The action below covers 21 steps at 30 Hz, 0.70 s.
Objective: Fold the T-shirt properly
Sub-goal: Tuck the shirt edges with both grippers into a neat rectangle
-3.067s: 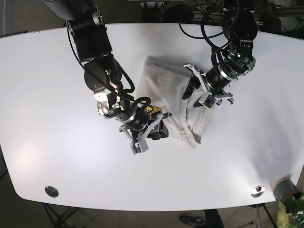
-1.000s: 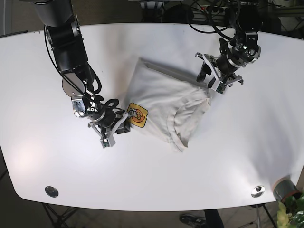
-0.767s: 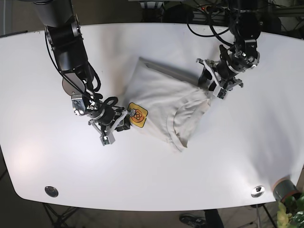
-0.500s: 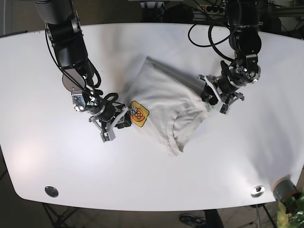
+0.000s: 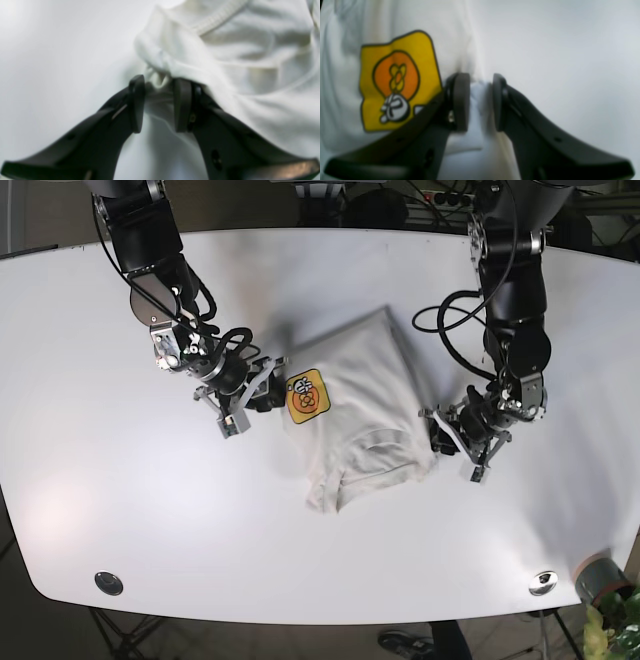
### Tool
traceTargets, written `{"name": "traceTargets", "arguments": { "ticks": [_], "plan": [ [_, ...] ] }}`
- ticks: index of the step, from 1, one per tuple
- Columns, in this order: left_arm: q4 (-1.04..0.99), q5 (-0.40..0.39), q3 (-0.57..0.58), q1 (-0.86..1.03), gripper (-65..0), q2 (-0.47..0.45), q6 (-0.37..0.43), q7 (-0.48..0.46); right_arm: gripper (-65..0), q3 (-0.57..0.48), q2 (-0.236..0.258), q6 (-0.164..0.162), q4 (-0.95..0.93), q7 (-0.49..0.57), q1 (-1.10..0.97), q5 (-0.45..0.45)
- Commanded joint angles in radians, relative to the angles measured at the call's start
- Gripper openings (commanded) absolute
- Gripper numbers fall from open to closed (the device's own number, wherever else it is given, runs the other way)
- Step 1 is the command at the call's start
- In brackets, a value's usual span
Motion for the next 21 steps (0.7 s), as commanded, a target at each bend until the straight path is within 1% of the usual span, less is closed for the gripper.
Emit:
{"name": "traceTargets", "arguments": {
  "ticks": [1, 4, 5, 7, 8, 10, 18, 21],
  "plan": [
    [-0.059, -0.017, 0.046, -0.065, -47.6, -0.008, -0.001, -0.067, -49.8, 0.002, 0.0, 0.01, 0.063, -0.019, -0.006, 0.007],
    [-0.124, -0.018, 0.106, -0.126, -45.4, -0.008, -0.001, -0.101, -49.8, 0.002, -0.008, 0.005, 0.126, -0.036, -0.056, 0.006],
    [-0.133, -0.018, 0.11, -0.137, -44.6, -0.008, -0.001, -0.101, -49.8, 0.002, -0.011, -0.005, 0.143, -0.036, -0.067, 0.007],
    [-0.148, -0.018, 0.113, -0.163, -42.9, -0.008, -0.001, -0.102, -49.8, 0.002, -0.034, -0.051, 0.181, -0.038, -0.102, 0.001],
    [-0.15, -0.018, 0.113, -0.172, -42.5, -0.008, -0.001, -0.102, -49.8, 0.002, -0.041, -0.067, 0.19, -0.038, -0.112, 0.0],
    [-0.147, -0.018, 0.115, -0.188, -42.4, -0.008, -0.001, -0.102, -49.8, 0.002, -0.054, -0.084, 0.194, -0.038, -0.121, 0.0],
    [-0.139, -0.02, 0.115, -0.195, -42.4, -0.041, -0.001, -0.102, -49.8, 0.001, -0.055, -0.088, 0.194, -0.038, -0.135, 0.007],
    [-0.087, -0.018, 0.113, -0.194, -42.2, -0.047, -0.001, -0.099, -49.8, 0.002, -0.049, -0.093, 0.207, -0.038, -0.135, 0.007]
  ]
}}
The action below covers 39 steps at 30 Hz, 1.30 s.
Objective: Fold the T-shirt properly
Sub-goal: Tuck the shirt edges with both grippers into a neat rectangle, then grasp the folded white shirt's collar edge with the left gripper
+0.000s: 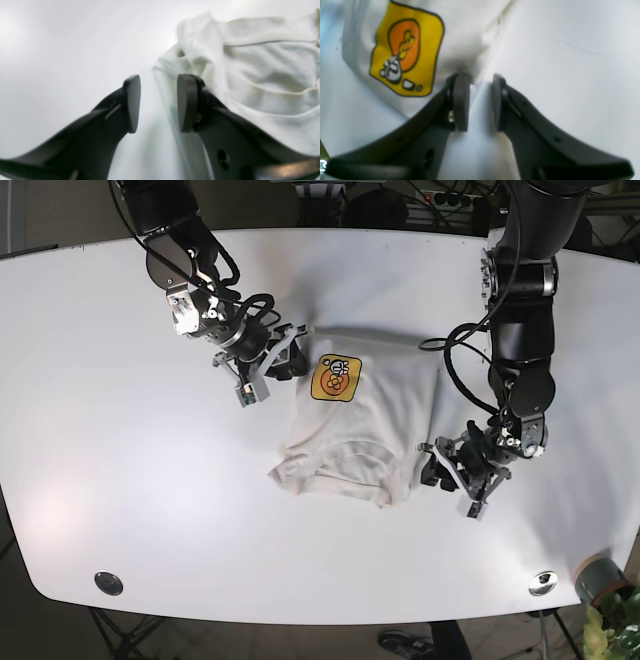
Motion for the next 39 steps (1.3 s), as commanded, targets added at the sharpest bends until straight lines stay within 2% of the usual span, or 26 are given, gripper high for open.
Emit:
{"name": "traceTargets", "arguments": {
  "ticks": [1, 6, 11, 14, 17, 20, 23, 29, 32, 34, 39],
  "plan": [
    [0.086, -0.019, -0.005, -0.03, -42.2, -0.016, -0.005, -0.016, -49.8, 0.006, 0.007, 0.002, 0.045, 0.02, 0.014, 0.013],
    [0.302, -0.019, -0.006, 0.067, -42.2, -0.038, -0.005, 0.061, -49.8, 0.069, 0.017, 0.003, 0.127, -0.008, 0.014, 0.013],
    [0.515, -0.019, -0.008, 0.171, -42.2, -0.038, -0.005, 0.111, -49.8, 0.124, -0.006, 0.008, 0.176, -0.083, 0.036, 0.013],
    [0.597, -0.019, -0.003, 0.222, -41.9, -0.033, 0.002, 0.121, -49.8, 0.132, -0.01, 0.008, 0.177, -0.092, 0.053, 0.013],
    [0.697, -0.018, 0.006, 0.28, -36.8, 0.007, 0.069, 0.122, -49.8, 0.133, -0.007, 0.008, 0.18, -0.095, 0.06, 0.013],
    [0.798, -0.018, 0.02, 0.338, -26.3, 0.034, 0.178, 0.121, -49.8, 0.147, -0.001, 0.008, 0.18, -0.095, 0.06, 0.013],
    [0.858, -0.016, 0.075, 0.366, -19.2, 0.056, 0.284, 0.118, -49.8, 0.187, 0.002, 0.008, 0.18, -0.095, 0.06, 0.013],
    [0.922, -0.018, 0.186, 0.387, -19.6, 0.067, 0.49, 0.111, -49.8, 0.276, 0.0, 0.008, 0.177, -0.095, 0.043, 0.04],
    [0.921, -0.013, 0.239, 0.394, -19.2, 0.096, 0.572, 0.05, -49.8, 0.323, 0.007, 0.008, 0.176, -0.095, 0.039, 0.08],
    [0.919, 0.028, 0.267, 0.4, -19.0, 0.103, 0.595, 0.004, -49.8, 0.345, 0.008, 0.008, 0.176, -0.095, 0.036, 0.106],
    [0.844, 0.2, 0.336, 0.421, -16.5, 0.166, 0.597, -0.074, -49.8, 0.372, 0.027, 0.008, 0.174, -0.095, 0.028, 0.12]
  ]
}}
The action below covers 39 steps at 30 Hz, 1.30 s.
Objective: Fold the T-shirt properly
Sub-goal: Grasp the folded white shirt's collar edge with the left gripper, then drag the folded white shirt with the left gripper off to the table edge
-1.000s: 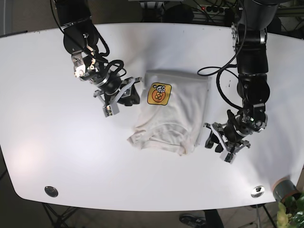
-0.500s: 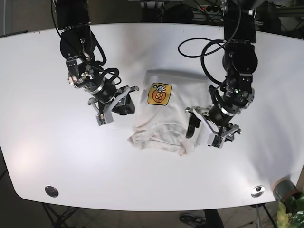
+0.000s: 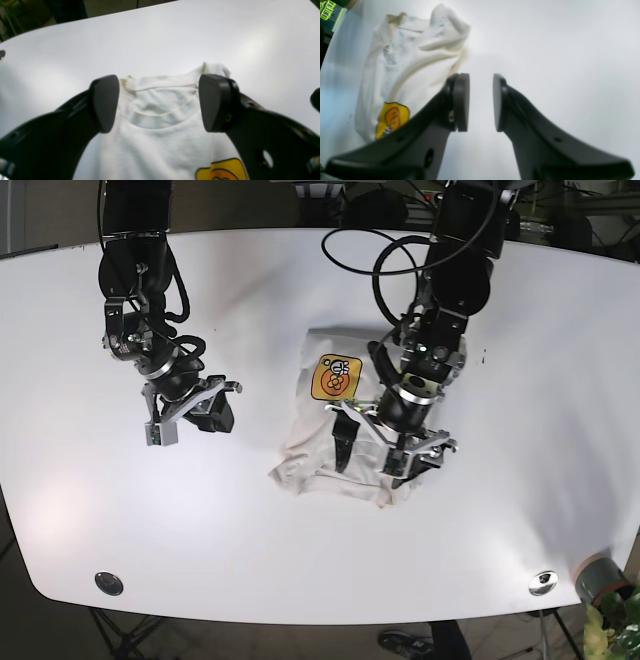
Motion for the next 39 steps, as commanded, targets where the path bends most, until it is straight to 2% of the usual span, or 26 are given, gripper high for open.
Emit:
{"name": "traceTargets", "arguments": {
  "ticks": [1, 3, 6, 15, 18, 21, 27, 31, 36, 39],
  "plan": [
    [-0.031, 0.057, 0.021, -0.013, -16.3, 0.04, 0.001, -0.051, -49.8, 0.008, 0.008, 0.008, 0.019, 0.019, 0.015, 0.009],
    [-0.068, 0.106, 0.035, -0.01, -16.3, 0.068, 0.001, -0.089, -49.8, 0.006, 0.009, 0.008, 0.02, 0.019, 0.01, 0.013],
    [-0.164, 0.137, 0.036, -0.012, -16.3, 0.101, 0.003, -0.121, -49.8, 0.008, 0.009, 0.008, 0.02, 0.019, 0.012, 0.01],
    [-0.464, 0.14, 0.041, -0.016, -16.3, 0.114, 0.026, -0.25, -49.8, 0.006, 0.003, 0.008, 0.019, 0.019, 0.01, 0.012],
    [-0.547, 0.135, 0.03, -0.018, -16.0, 0.111, 0.032, -0.261, -49.8, 0.006, 0.003, 0.008, 0.019, 0.019, 0.01, 0.012],
    [-0.611, 0.135, -0.019, -0.018, -16.0, 0.108, 0.006, -0.261, -49.8, 0.006, 0.003, 0.008, 0.02, 0.019, 0.01, 0.012],
    [-0.636, 0.135, -0.162, 0.004, -16.0, 0.022, -0.126, -0.247, -49.8, 0.003, 0.002, 0.008, 0.022, 0.019, 0.012, 0.012],
    [-0.631, 0.134, -0.28, 0.03, -16.0, -0.055, -0.191, -0.19, -49.8, 0.005, 0.002, 0.008, 0.022, 0.019, 0.012, 0.012],
    [-0.64, 0.135, -0.441, 0.03, -16.0, -0.175, -0.289, -0.152, -49.8, 0.003, 0.002, 0.008, 0.022, 0.019, 0.015, 0.012],
    [-0.648, 0.137, -0.47, 0.036, -16.0, -0.253, -0.318, -0.15, -49.8, 0.002, 0.002, 0.008, 0.022, 0.021, 0.016, 0.012]
  ]
}}
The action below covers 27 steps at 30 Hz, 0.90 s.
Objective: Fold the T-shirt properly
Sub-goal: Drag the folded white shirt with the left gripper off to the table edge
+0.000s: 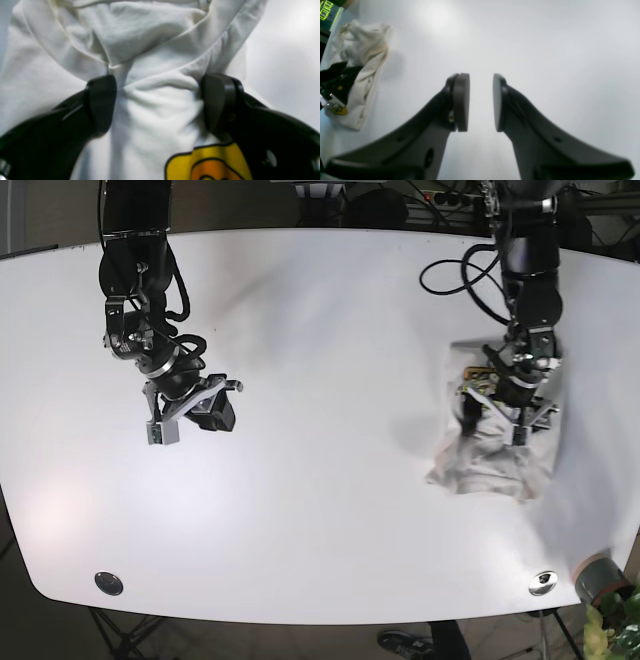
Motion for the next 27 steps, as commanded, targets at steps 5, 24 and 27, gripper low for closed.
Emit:
{"name": "traceTargets", "arguments": {
  "ticks": [5, 24, 27],
  "plan": [
    [-0.083, 0.103, -0.061, 0.039, -16.0, -0.176, 0.013, 0.138, -49.8, 0.002, 0.004, 0.008, 0.023, 0.022, 0.021, 0.011],
    [-0.45, 0.1, -0.125, -0.014, -16.0, -0.461, -0.173, -0.004, -49.8, 0.001, 0.005, 0.008, 0.028, 0.024, 0.006, 0.011],
    [-0.458, 0.1, -0.123, -0.014, -16.0, -0.489, -0.181, -0.006, -49.8, 0.001, 0.005, 0.008, 0.055, 0.024, -0.005, 0.003]
  ]
}}
